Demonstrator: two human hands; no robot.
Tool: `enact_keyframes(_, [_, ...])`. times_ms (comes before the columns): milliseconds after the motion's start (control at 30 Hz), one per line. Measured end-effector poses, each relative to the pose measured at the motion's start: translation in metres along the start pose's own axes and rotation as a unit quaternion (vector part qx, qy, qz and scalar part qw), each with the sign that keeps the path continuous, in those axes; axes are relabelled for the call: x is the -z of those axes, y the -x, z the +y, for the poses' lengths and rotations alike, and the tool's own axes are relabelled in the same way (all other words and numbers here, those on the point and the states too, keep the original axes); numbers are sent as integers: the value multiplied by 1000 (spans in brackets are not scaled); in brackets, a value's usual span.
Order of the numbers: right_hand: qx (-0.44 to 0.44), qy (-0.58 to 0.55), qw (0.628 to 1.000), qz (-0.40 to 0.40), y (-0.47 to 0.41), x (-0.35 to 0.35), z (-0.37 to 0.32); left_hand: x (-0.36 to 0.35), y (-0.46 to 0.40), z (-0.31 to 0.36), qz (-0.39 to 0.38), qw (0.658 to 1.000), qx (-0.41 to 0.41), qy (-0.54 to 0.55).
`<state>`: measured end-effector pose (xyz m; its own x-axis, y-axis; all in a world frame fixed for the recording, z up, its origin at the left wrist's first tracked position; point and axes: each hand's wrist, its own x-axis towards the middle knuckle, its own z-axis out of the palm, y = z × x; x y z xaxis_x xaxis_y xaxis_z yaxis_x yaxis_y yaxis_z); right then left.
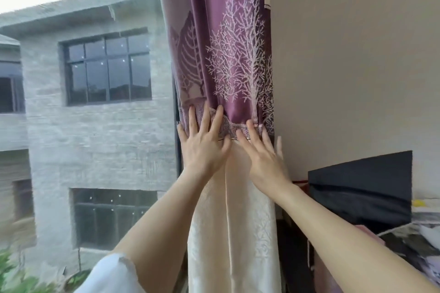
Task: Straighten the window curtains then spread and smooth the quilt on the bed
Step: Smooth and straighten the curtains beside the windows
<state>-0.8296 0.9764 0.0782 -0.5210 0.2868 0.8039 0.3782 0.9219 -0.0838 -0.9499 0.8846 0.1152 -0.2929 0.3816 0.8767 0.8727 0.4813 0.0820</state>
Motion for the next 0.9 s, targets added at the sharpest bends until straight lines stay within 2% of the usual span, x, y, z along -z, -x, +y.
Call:
enact_keyframes(267, [18, 27, 999, 12, -75, -93, 97, -133, -70, -3, 23, 999, -24, 2])
enact_keyframes(600, [53, 90, 994, 10, -189, -198, 229, -292, -171, 0, -6, 999, -34, -21])
enact_keyframes(900, [36, 108, 994, 5, -262, -276, 306, -408, -236, -4, -1, 999, -42, -17])
